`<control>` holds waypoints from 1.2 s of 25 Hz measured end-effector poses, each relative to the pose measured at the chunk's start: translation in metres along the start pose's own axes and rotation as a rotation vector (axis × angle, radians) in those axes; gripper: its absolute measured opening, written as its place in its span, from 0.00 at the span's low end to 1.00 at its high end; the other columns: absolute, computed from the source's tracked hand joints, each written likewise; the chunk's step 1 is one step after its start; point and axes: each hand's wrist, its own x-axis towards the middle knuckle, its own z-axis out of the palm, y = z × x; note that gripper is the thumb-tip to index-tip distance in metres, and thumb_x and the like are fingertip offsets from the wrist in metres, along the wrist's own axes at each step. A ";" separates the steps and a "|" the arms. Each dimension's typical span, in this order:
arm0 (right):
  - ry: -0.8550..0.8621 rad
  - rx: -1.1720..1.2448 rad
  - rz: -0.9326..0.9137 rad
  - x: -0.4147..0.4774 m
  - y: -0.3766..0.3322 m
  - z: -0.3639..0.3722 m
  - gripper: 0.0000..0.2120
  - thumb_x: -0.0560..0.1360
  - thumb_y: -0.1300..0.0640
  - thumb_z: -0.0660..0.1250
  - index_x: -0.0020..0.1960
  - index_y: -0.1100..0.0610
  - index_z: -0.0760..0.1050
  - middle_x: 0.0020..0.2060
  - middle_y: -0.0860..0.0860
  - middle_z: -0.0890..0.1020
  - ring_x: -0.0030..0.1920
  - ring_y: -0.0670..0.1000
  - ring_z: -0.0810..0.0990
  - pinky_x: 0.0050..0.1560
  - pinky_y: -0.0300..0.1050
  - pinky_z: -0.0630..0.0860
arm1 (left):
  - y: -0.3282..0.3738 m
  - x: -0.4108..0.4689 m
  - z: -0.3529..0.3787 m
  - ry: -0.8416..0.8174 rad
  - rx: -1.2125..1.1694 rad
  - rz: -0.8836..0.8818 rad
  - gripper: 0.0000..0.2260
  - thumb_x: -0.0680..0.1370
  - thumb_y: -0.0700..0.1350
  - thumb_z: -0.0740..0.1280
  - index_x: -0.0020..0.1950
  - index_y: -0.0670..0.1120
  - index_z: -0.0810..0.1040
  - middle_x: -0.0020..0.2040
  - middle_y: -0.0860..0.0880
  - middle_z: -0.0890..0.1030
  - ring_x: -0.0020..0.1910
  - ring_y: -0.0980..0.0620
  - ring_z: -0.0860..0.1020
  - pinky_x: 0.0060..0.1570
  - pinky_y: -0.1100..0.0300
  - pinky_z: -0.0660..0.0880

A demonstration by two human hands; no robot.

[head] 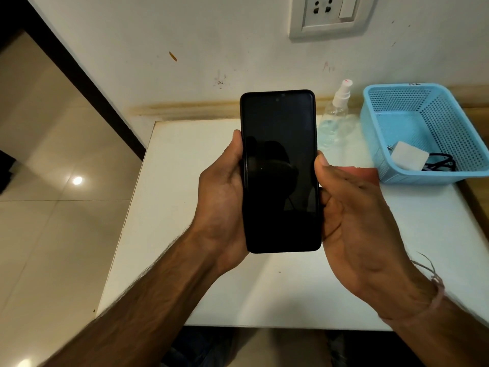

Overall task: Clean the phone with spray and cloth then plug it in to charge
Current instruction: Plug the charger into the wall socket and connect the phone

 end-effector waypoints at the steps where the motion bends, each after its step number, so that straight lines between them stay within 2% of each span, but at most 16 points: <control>1: 0.010 0.004 0.010 0.003 0.002 0.000 0.21 0.78 0.50 0.58 0.32 0.36 0.82 0.34 0.40 0.84 0.39 0.42 0.84 0.38 0.36 0.80 | 0.000 0.001 0.001 0.038 0.024 0.006 0.28 0.82 0.65 0.52 0.70 0.48 0.77 0.65 0.40 0.81 0.64 0.37 0.79 0.65 0.39 0.75; 3: 0.035 0.018 0.053 0.011 0.009 -0.002 0.23 0.80 0.51 0.58 0.33 0.38 0.83 0.34 0.40 0.85 0.39 0.42 0.84 0.39 0.37 0.81 | 0.000 0.007 0.003 0.111 0.071 -0.001 0.28 0.83 0.64 0.52 0.67 0.47 0.80 0.61 0.41 0.84 0.60 0.39 0.82 0.62 0.42 0.78; 6: 0.079 0.031 0.164 0.025 0.024 -0.004 0.16 0.81 0.49 0.59 0.45 0.49 0.84 0.46 0.48 0.86 0.51 0.54 0.84 0.52 0.53 0.82 | -0.004 0.025 0.001 0.220 0.124 -0.019 0.28 0.84 0.63 0.52 0.66 0.46 0.81 0.60 0.43 0.85 0.60 0.40 0.83 0.64 0.42 0.76; 8: 0.139 0.004 0.212 0.036 0.036 -0.005 0.14 0.82 0.51 0.59 0.48 0.52 0.82 0.48 0.50 0.86 0.52 0.57 0.83 0.55 0.56 0.80 | -0.009 0.037 -0.004 0.286 0.130 -0.031 0.27 0.84 0.62 0.52 0.64 0.45 0.81 0.58 0.43 0.85 0.58 0.40 0.83 0.62 0.44 0.78; 10: 0.191 -0.057 0.231 0.045 0.049 -0.008 0.10 0.82 0.54 0.59 0.50 0.52 0.79 0.48 0.50 0.85 0.50 0.56 0.82 0.53 0.54 0.78 | -0.016 0.046 -0.009 0.342 0.134 -0.055 0.26 0.84 0.61 0.53 0.63 0.44 0.82 0.56 0.42 0.86 0.57 0.39 0.84 0.59 0.46 0.80; 13: 0.267 -0.198 0.262 0.051 0.067 -0.013 0.06 0.81 0.55 0.59 0.55 0.50 0.74 0.52 0.51 0.82 0.52 0.54 0.81 0.53 0.53 0.79 | -0.021 0.050 -0.012 0.398 0.172 -0.080 0.27 0.85 0.61 0.51 0.62 0.45 0.81 0.56 0.43 0.86 0.55 0.41 0.84 0.58 0.47 0.80; 16: 0.274 -0.413 0.193 0.051 0.071 -0.015 0.06 0.81 0.54 0.59 0.54 0.54 0.72 0.46 0.47 0.79 0.47 0.47 0.77 0.45 0.41 0.74 | -0.022 0.052 -0.010 0.408 0.219 -0.051 0.26 0.85 0.61 0.48 0.54 0.48 0.82 0.50 0.46 0.87 0.49 0.47 0.85 0.51 0.52 0.81; 17: 0.282 -0.476 0.147 0.051 0.070 -0.016 0.06 0.81 0.53 0.60 0.53 0.55 0.73 0.43 0.45 0.78 0.44 0.46 0.76 0.42 0.39 0.72 | -0.023 0.053 -0.010 0.421 0.231 -0.040 0.25 0.85 0.62 0.48 0.52 0.49 0.81 0.50 0.46 0.86 0.49 0.47 0.85 0.53 0.52 0.80; 19: 0.295 -0.616 0.046 0.050 0.069 -0.019 0.07 0.80 0.54 0.61 0.48 0.55 0.74 0.39 0.45 0.78 0.40 0.44 0.75 0.40 0.38 0.71 | -0.027 0.055 -0.011 0.441 0.290 -0.012 0.24 0.83 0.66 0.49 0.57 0.51 0.77 0.57 0.46 0.84 0.57 0.46 0.82 0.62 0.48 0.77; 22: 0.294 -0.754 -0.044 0.052 0.070 -0.025 0.08 0.80 0.55 0.61 0.48 0.56 0.78 0.39 0.47 0.80 0.40 0.45 0.77 0.42 0.35 0.72 | -0.034 0.062 -0.016 0.429 0.427 0.021 0.35 0.76 0.75 0.50 0.71 0.53 0.71 0.68 0.50 0.77 0.67 0.49 0.75 0.69 0.49 0.69; 24: 0.287 -0.801 -0.063 0.053 0.073 -0.028 0.09 0.80 0.57 0.62 0.50 0.58 0.80 0.42 0.50 0.81 0.42 0.47 0.78 0.42 0.33 0.71 | -0.034 0.068 -0.020 0.470 0.515 0.018 0.42 0.72 0.79 0.48 0.74 0.53 0.70 0.73 0.50 0.73 0.71 0.49 0.71 0.72 0.48 0.65; 28: 0.278 -0.890 -0.069 0.058 0.079 -0.032 0.11 0.80 0.57 0.62 0.52 0.60 0.82 0.45 0.54 0.83 0.45 0.50 0.79 0.46 0.38 0.72 | -0.031 0.073 -0.020 0.557 0.618 -0.041 0.36 0.79 0.71 0.49 0.74 0.47 0.69 0.74 0.46 0.69 0.68 0.46 0.70 0.64 0.51 0.65; 30: 0.273 -0.942 -0.080 0.058 0.082 -0.033 0.12 0.80 0.57 0.61 0.55 0.60 0.81 0.47 0.55 0.82 0.46 0.50 0.79 0.47 0.39 0.73 | -0.034 0.075 -0.020 0.567 0.645 -0.047 0.35 0.80 0.69 0.49 0.75 0.45 0.68 0.74 0.46 0.69 0.69 0.44 0.70 0.64 0.50 0.64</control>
